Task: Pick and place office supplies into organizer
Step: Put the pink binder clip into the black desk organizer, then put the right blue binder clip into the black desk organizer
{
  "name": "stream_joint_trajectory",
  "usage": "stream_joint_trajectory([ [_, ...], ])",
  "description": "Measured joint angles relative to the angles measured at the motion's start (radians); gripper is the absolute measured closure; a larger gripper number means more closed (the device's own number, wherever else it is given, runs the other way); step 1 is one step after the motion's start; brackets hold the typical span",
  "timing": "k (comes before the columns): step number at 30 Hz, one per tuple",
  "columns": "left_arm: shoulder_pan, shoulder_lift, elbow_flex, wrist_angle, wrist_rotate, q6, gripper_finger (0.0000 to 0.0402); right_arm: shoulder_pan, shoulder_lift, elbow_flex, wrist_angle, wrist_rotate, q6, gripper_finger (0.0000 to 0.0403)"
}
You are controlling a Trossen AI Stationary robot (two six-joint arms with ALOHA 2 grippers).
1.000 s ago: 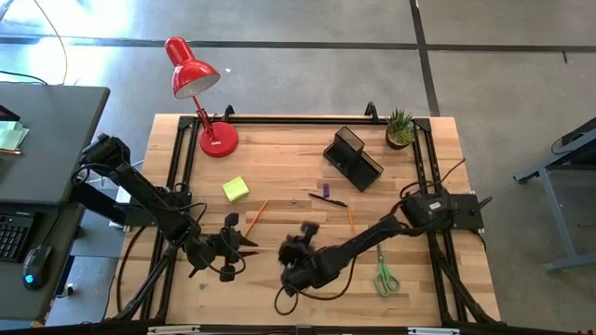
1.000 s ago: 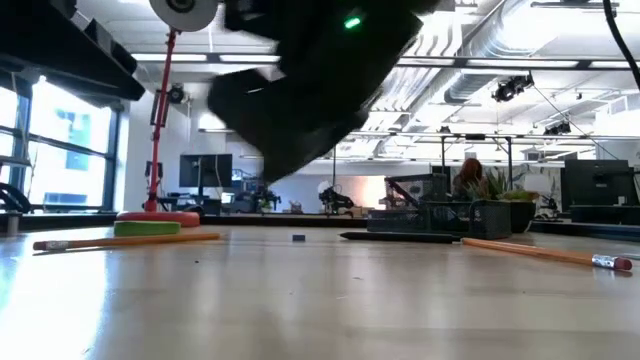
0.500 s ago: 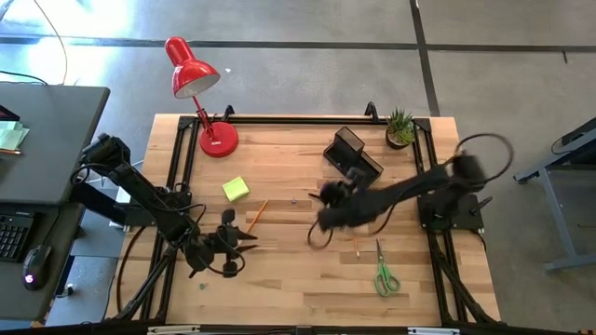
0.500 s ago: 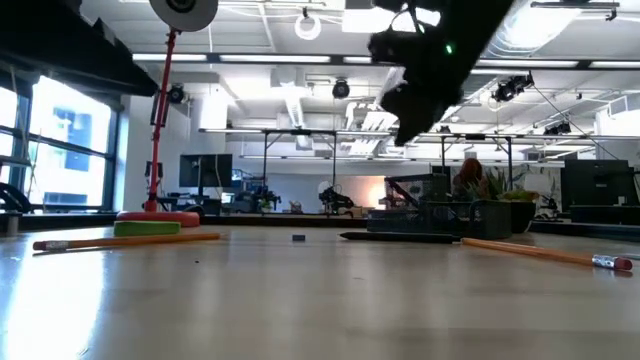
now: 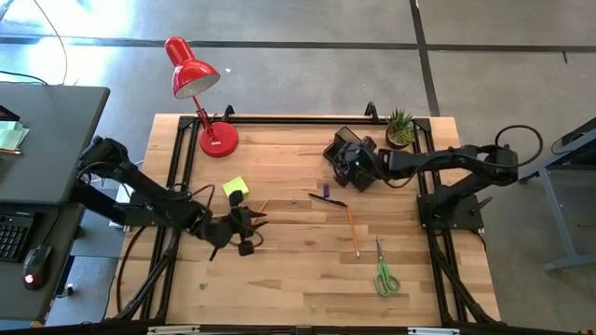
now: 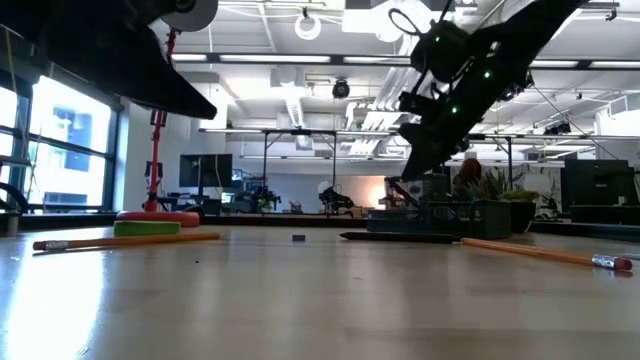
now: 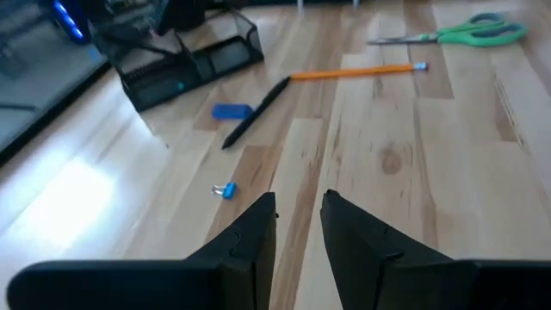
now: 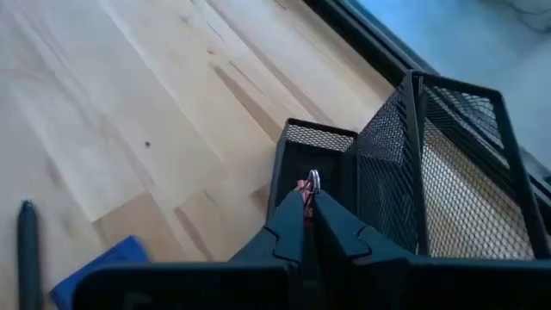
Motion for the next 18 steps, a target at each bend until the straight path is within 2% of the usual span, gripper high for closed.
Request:
stream_joint_trajectory([
  [4,0.049,0.000,0.000,0.000,0.088,0.002,0.0316,-0.051,0.011,-0.002,-0.005,0.013,-0.005,0.0401],
  [9,0.052,0.000,0.000,0.000,0.102,0.002,0.0316,-0.071,0.011,-0.002,0.001,-0.039,0.016,0.0386],
  [18,0.052,0.000,0.000,-0.001,0.128,-0.001,0.0316,-0.058,0.011,-0.002,0.000,-0.041,0.033,0.0340],
])
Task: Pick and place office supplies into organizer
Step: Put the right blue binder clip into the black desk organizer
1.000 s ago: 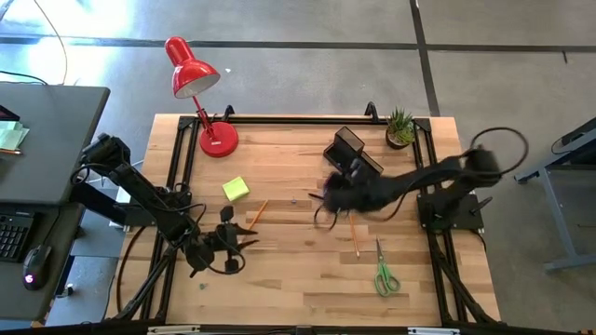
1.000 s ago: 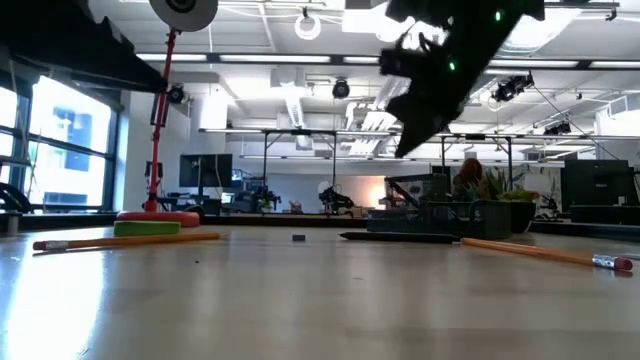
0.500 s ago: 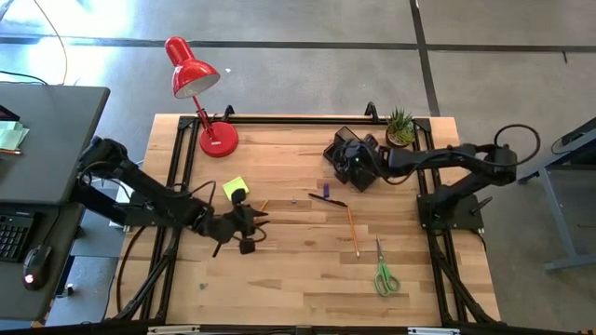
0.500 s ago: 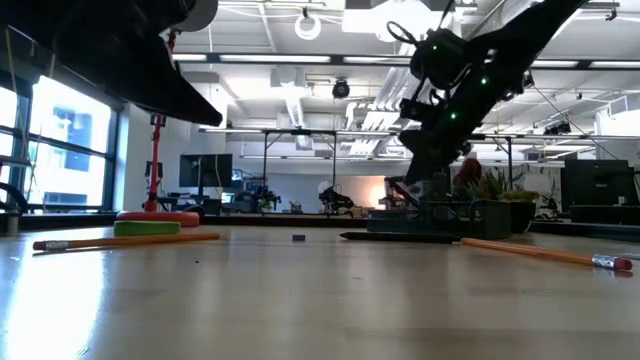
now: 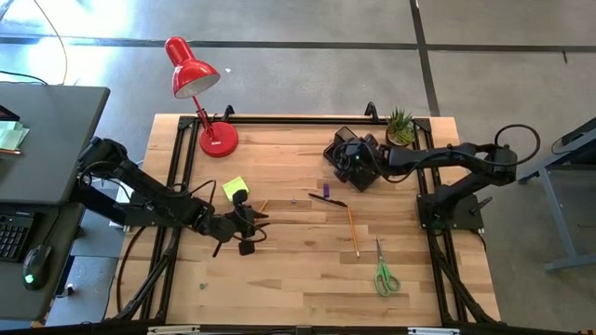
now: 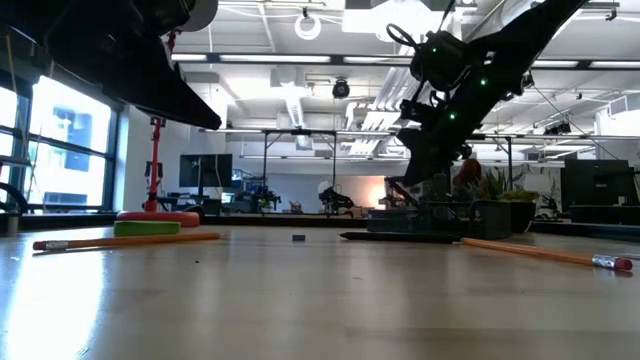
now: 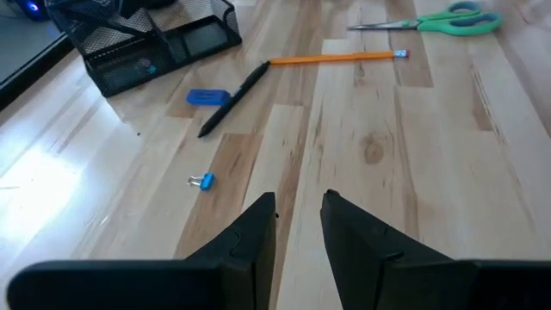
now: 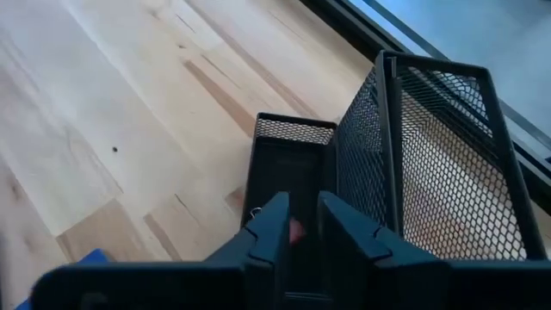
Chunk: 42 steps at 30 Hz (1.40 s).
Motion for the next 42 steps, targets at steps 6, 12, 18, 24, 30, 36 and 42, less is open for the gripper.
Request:
stream_joint_trajectory([
  [6,0.000,0.000,0.000,0.000,0.004,0.001,0.0316,0.031,0.000,0.000,0.000,-0.014,0.040,0.0306],
  [12,0.000,0.000,0.000,-0.001,0.003,0.007,0.0316,0.127,0.004,0.001,0.053,-0.133,0.047,0.0290],
  [18,0.000,0.000,0.000,0.000,0.002,0.011,0.0316,0.214,0.035,0.001,0.135,-0.101,0.064,0.0290],
  [24,0.000,0.000,0.000,0.000,0.000,0.011,0.0316,0.269,0.170,0.002,0.429,-0.183,0.038,0.0290],
  [30,0.000,0.000,0.000,-0.004,-0.001,0.015,0.0316,0.283,0.323,0.079,0.484,-0.200,-0.037,0.0290],
  [36,0.000,0.000,0.000,-0.007,-0.005,0.026,0.0316,0.287,0.454,0.209,0.354,-0.228,-0.126,0.0290],
  [42,0.000,0.000,0.000,-0.008,-0.005,0.026,0.0316,0.287,0.527,0.284,0.339,-0.267,-0.141,0.0290],
])
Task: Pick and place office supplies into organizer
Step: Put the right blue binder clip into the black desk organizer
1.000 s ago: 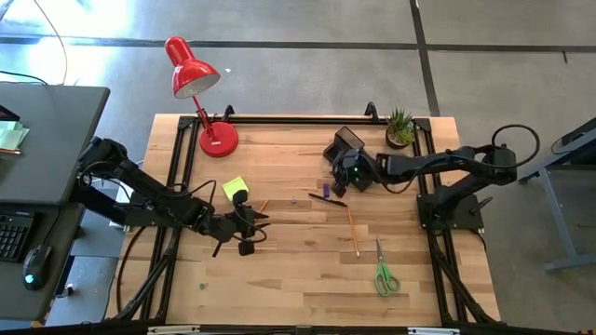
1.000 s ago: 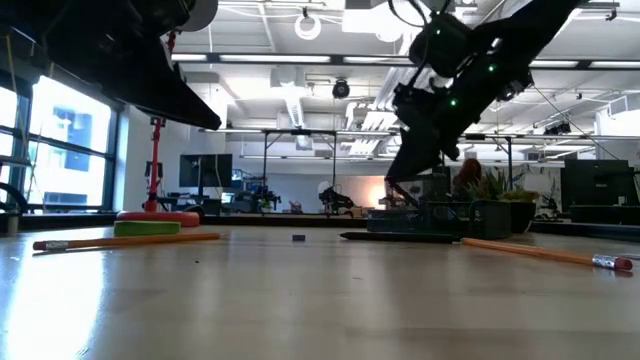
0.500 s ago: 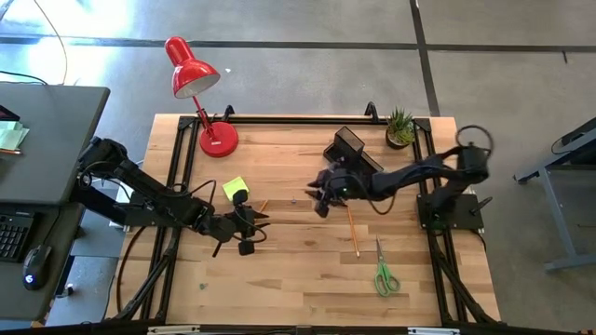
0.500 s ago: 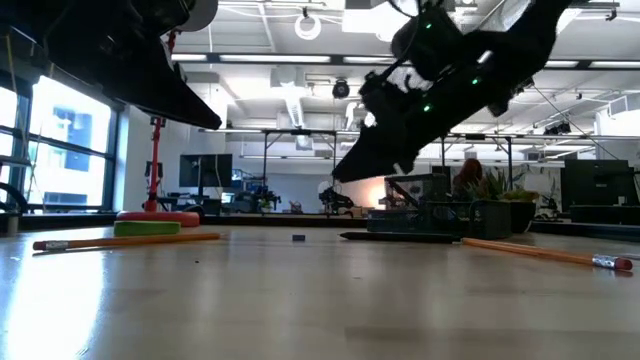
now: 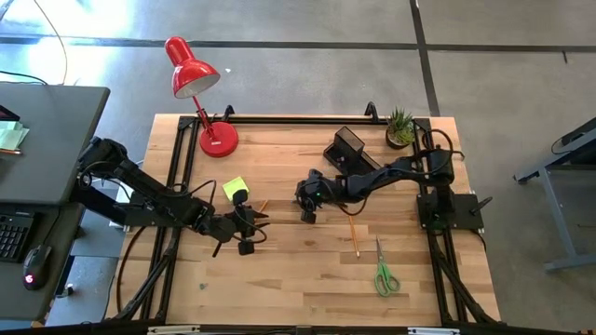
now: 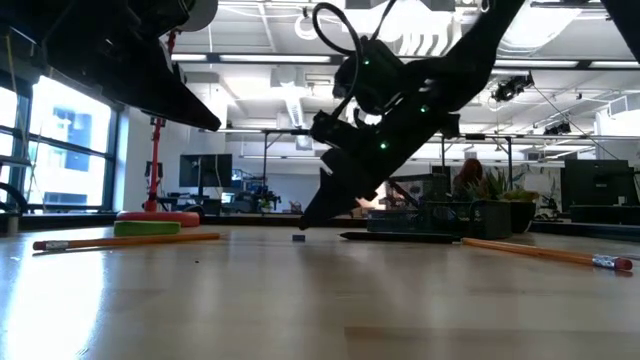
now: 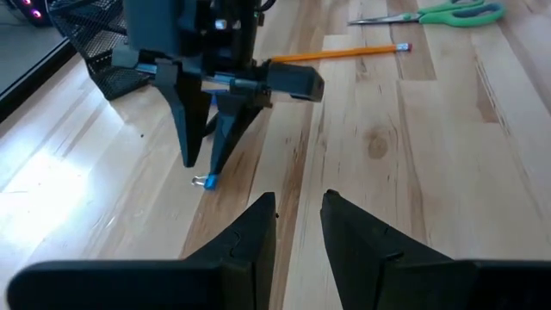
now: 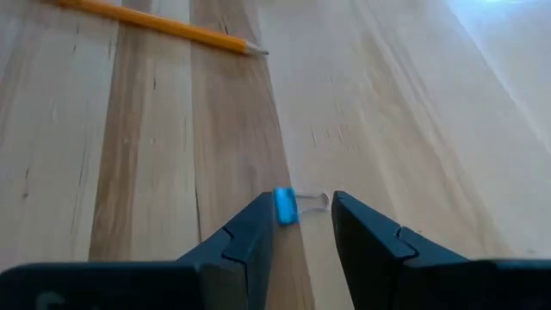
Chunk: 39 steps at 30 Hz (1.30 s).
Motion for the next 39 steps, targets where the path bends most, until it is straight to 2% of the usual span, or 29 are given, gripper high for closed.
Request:
stream_joint_trajectory([
  [7,0.000,0.000,0.000,-0.003,0.000,0.000,0.0316,0.000,0.004,0.004,0.001,0.003,0.005,0.0290],
  [12,0.000,0.000,0.000,-0.003,0.000,0.000,0.0316,0.000,0.005,0.001,0.000,-0.050,0.021,0.0290],
  [17,0.000,0.000,0.000,-0.001,0.000,-0.001,0.0316,0.002,0.006,0.001,0.000,-0.037,0.016,0.0291],
  [31,0.000,0.000,0.000,-0.005,0.000,-0.001,0.0316,-0.002,0.072,0.002,0.087,-0.033,0.024,0.0376],
  [39,0.000,0.000,0.000,-0.006,0.000,-0.001,0.0316,0.000,0.074,0.002,0.106,-0.036,0.015,0.0384],
])
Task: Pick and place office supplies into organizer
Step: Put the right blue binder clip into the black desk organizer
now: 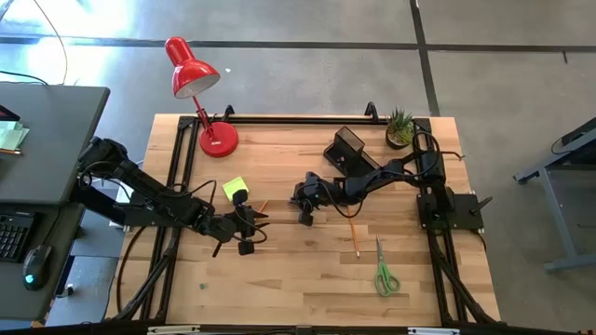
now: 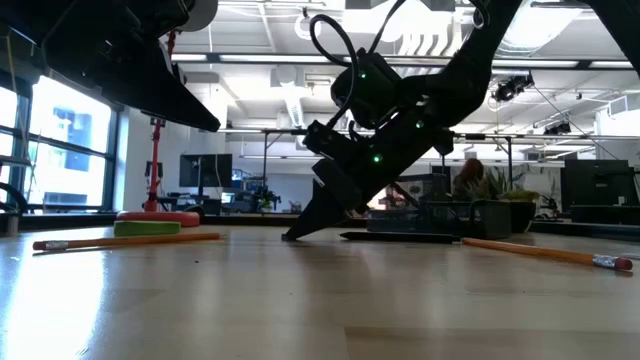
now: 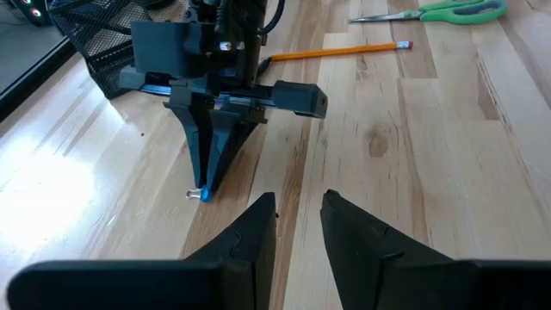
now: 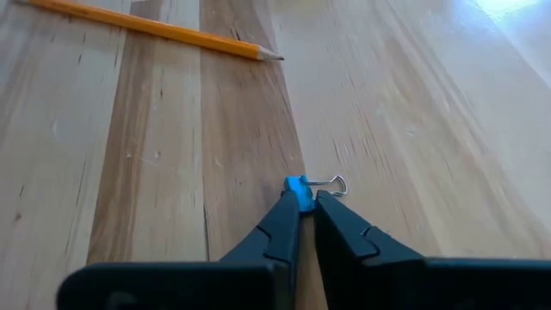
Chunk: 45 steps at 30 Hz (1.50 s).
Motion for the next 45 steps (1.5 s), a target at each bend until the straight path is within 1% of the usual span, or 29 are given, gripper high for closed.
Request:
stream_joint_trajectory([
  [9,0.000,0.000,0.000,-0.001,0.000,0.000,0.0316,0.000,-0.006,-0.002,0.004,-0.004,-0.011,0.0403],
  [21,0.000,0.000,0.000,-0.008,0.000,-0.002,0.0316,0.000,-0.079,-0.003,-0.032,-0.003,-0.018,0.0403],
  [25,0.000,0.000,0.000,-0.007,0.000,-0.002,0.0316,0.000,-0.076,-0.003,0.011,0.004,0.008,0.0400],
  [28,0.000,0.000,0.000,-0.007,0.000,-0.004,0.0316,0.002,-0.076,-0.003,0.020,-0.004,0.004,0.0384],
  [31,0.000,0.000,0.000,-0.007,0.000,-0.004,0.0316,0.007,-0.074,-0.003,0.020,0.013,-0.010,0.0353],
  [35,0.000,0.000,0.000,-0.007,0.000,-0.005,0.0316,0.008,-0.040,-0.002,0.065,0.023,-0.018,0.0310],
  [38,0.000,0.000,0.000,-0.009,0.000,-0.005,0.0316,0.007,-0.016,-0.002,0.105,0.025,-0.015,0.0287],
  [42,0.000,0.000,0.000,-0.010,0.000,-0.005,0.0316,0.008,-0.006,-0.002,0.089,0.095,-0.011,0.0273],
  [45,0.000,0.000,0.000,-0.010,0.000,-0.005,0.0316,0.007,-0.006,-0.002,0.079,0.063,-0.010,0.0275],
])
